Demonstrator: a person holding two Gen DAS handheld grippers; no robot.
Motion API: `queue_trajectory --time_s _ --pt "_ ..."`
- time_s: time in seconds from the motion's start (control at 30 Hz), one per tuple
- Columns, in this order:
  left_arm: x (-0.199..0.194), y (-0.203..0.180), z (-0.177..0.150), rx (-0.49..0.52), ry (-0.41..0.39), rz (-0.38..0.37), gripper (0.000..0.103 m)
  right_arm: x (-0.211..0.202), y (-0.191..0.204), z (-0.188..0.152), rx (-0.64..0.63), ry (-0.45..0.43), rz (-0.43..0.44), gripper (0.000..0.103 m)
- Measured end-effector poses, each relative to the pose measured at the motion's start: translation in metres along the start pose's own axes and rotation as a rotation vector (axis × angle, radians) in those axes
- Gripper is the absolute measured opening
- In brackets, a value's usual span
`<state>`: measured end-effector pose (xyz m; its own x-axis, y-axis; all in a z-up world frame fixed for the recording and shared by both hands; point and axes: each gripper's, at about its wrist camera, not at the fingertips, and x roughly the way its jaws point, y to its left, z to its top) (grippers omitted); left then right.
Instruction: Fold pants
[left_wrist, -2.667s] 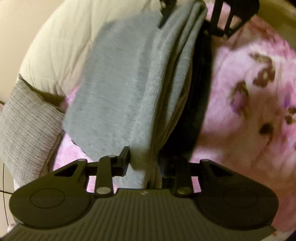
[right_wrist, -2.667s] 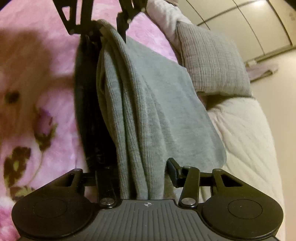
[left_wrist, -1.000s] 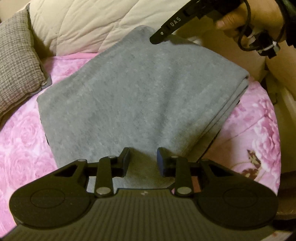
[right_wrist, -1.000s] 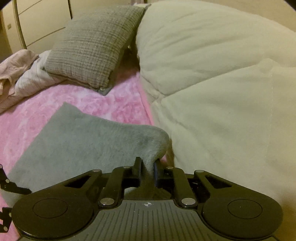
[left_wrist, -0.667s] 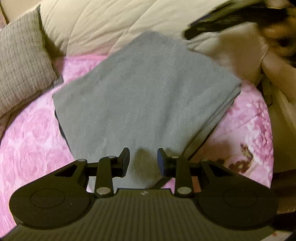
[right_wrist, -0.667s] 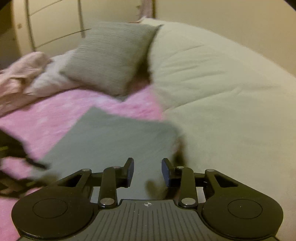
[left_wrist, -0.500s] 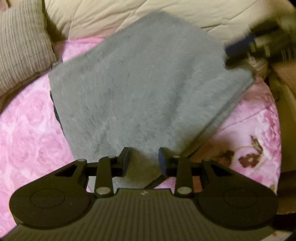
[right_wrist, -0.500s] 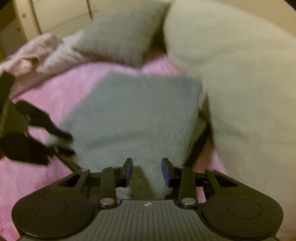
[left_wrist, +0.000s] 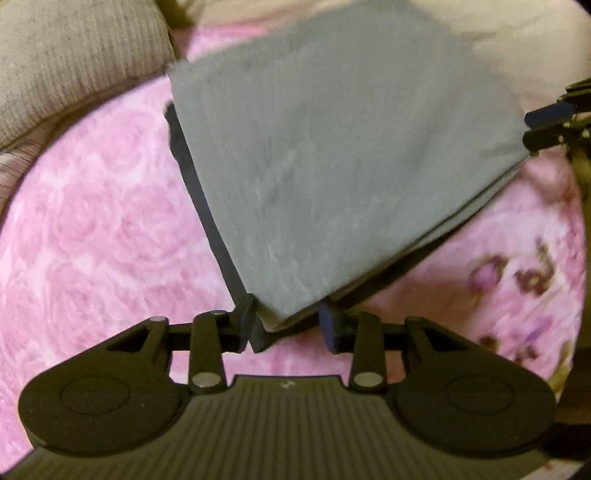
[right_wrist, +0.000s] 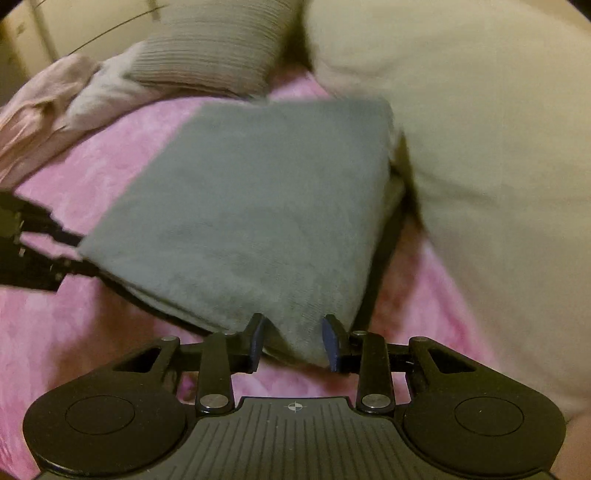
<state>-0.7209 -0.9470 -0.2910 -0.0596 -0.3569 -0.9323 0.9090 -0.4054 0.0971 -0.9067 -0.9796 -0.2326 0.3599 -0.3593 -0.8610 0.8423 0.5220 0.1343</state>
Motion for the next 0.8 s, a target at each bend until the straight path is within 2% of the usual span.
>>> queue_trajectory --time_s 0.07,0.17,0.2,0.23,0.3,0.33,0.4,0.57,0.6,0.67,0.8 --pt "0.000 -0.003 -0.003 0.010 0.017 0.004 0.032 -0.001 -0.003 0.001 0.025 0.008 0.004 0.032" --pt "-0.027 -0.002 -0.011 -0.018 -0.013 0.010 0.032 -0.025 0.008 0.006 -0.011 -0.017 -0.029 0.037" --pt "-0.035 -0.002 -0.015 -0.029 -0.016 0.014 0.032 -0.032 0.011 0.006 -0.009 -0.023 -0.036 0.045" --pt "-0.045 -0.002 -0.016 -0.043 -0.018 0.018 0.032 -0.038 0.014 0.005 -0.002 -0.027 -0.038 0.060" --pt "-0.067 0.000 -0.021 -0.088 -0.035 0.018 0.032 -0.051 0.024 0.002 0.013 -0.034 -0.043 0.072" --pt "-0.075 -0.001 -0.023 -0.107 -0.040 0.015 0.033 -0.058 0.031 -0.001 0.021 -0.037 -0.046 0.073" --pt "-0.093 -0.003 -0.027 -0.135 -0.058 0.021 0.040 -0.072 0.045 -0.005 0.045 -0.039 -0.046 0.074" --pt "-0.138 -0.012 -0.040 -0.219 -0.105 0.012 0.072 -0.117 0.091 -0.021 0.111 -0.066 -0.070 0.076" --pt "-0.147 -0.014 -0.044 -0.228 -0.117 0.014 0.075 -0.129 0.102 -0.025 0.128 -0.068 -0.086 0.077" --pt "-0.168 -0.017 -0.053 -0.256 -0.147 0.027 0.088 -0.146 0.118 -0.033 0.157 -0.075 -0.112 0.077" --pt "-0.212 -0.023 -0.078 -0.296 -0.214 0.047 0.100 -0.179 0.146 -0.048 0.223 -0.086 -0.150 0.080"
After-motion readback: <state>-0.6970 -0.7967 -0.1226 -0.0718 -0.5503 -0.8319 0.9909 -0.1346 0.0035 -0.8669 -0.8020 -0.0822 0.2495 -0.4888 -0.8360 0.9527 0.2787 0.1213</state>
